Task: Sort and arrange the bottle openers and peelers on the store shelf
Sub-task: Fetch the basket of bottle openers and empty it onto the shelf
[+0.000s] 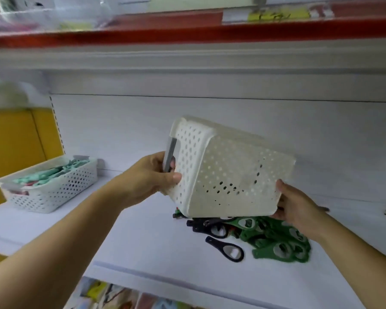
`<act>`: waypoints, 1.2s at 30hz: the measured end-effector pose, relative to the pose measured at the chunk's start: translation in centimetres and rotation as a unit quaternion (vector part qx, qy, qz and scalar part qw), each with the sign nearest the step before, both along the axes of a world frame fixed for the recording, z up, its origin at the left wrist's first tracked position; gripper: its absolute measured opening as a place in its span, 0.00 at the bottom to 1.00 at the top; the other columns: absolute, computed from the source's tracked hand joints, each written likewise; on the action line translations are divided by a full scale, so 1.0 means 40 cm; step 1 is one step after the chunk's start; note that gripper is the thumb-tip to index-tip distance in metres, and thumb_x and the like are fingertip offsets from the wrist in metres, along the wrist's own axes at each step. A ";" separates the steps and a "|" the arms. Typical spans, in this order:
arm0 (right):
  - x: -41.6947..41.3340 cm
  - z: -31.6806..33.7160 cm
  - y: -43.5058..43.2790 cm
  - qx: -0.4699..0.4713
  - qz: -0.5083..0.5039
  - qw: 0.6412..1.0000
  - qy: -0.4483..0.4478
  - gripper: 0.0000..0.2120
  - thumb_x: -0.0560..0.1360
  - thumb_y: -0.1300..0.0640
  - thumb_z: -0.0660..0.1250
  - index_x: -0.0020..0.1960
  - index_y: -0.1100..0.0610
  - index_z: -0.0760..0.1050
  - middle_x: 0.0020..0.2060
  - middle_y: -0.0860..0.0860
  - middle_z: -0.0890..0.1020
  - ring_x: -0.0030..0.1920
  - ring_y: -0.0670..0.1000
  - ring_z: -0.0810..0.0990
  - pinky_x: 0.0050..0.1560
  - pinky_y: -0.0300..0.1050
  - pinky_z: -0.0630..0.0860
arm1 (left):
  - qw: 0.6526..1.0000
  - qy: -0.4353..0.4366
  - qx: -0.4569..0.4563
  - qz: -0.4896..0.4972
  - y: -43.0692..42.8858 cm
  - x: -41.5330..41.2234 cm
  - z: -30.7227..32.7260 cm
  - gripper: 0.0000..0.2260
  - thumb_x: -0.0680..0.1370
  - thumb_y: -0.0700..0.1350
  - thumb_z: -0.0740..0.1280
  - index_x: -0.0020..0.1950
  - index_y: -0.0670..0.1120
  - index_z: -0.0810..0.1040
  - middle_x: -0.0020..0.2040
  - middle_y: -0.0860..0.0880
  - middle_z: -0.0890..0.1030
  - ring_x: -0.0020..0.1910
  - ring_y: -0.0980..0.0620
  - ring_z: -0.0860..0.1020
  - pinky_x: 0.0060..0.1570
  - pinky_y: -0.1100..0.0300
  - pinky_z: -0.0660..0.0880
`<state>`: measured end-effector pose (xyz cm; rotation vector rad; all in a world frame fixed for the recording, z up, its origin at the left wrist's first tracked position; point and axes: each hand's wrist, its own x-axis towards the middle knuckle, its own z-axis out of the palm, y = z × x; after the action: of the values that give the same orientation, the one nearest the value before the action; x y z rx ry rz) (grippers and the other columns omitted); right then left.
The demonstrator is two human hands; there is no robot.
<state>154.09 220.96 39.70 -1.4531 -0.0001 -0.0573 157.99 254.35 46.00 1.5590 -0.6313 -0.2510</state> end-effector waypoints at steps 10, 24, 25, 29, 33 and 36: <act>0.135 -0.006 0.305 -0.214 -0.010 0.976 -0.034 0.12 0.78 0.54 0.64 0.60 0.55 0.75 0.52 0.51 0.80 0.52 0.49 0.78 0.44 0.43 0.78 | 0.791 -0.385 0.406 0.248 0.236 -0.105 -0.103 0.11 0.68 0.47 0.76 0.42 0.45 0.77 0.38 0.50 0.80 0.38 0.51 0.76 0.41 0.55 0.74; 0.177 -0.119 0.517 -0.598 0.066 0.779 -0.177 0.09 0.78 0.49 0.62 0.54 0.49 0.77 0.52 0.44 0.77 0.50 0.46 0.76 0.51 0.41 0.72 | 0.631 -0.282 0.646 0.323 0.448 0.190 -0.229 0.12 0.73 0.48 0.71 0.55 0.51 0.74 0.54 0.50 0.76 0.57 0.49 0.72 0.59 0.54 0.62; 0.184 -0.121 0.534 -0.600 0.071 0.777 -0.179 0.11 0.78 0.48 0.61 0.57 0.50 0.76 0.54 0.44 0.77 0.52 0.46 0.76 0.53 0.41 0.73 | 0.627 -0.270 0.652 0.331 0.456 0.195 -0.225 0.11 0.74 0.47 0.70 0.55 0.51 0.74 0.55 0.50 0.76 0.58 0.49 0.71 0.60 0.53 0.62; 0.187 -0.139 0.578 -0.616 0.115 0.757 -0.184 0.15 0.79 0.48 0.59 0.62 0.51 0.74 0.59 0.45 0.75 0.58 0.49 0.74 0.58 0.44 0.72 | 0.672 -0.200 0.621 0.351 0.477 0.182 -0.216 0.17 0.72 0.37 0.65 0.58 0.51 0.70 0.63 0.48 0.71 0.62 0.48 0.66 0.65 0.53 0.61; 0.165 -0.150 0.534 -0.649 0.123 0.722 -0.206 0.15 0.79 0.49 0.58 0.62 0.54 0.74 0.60 0.49 0.75 0.61 0.52 0.71 0.59 0.47 0.71 | 0.717 -0.302 0.465 0.422 0.391 0.134 -0.208 0.23 0.68 0.30 0.64 0.62 0.45 0.73 0.67 0.45 0.70 0.68 0.45 0.63 0.71 0.49 0.59; 0.130 -0.150 0.451 -0.592 0.052 0.778 -0.205 0.15 0.79 0.52 0.60 0.62 0.57 0.75 0.58 0.51 0.76 0.59 0.53 0.73 0.56 0.46 0.72 | 0.749 -0.420 0.366 0.360 0.265 0.086 -0.217 0.20 0.65 0.32 0.62 0.56 0.41 0.76 0.61 0.42 0.74 0.64 0.43 0.67 0.63 0.49 0.67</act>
<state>159.28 239.00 33.70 -2.6806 -0.5703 -0.3307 161.45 264.96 37.31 2.5754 -0.5630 0.9740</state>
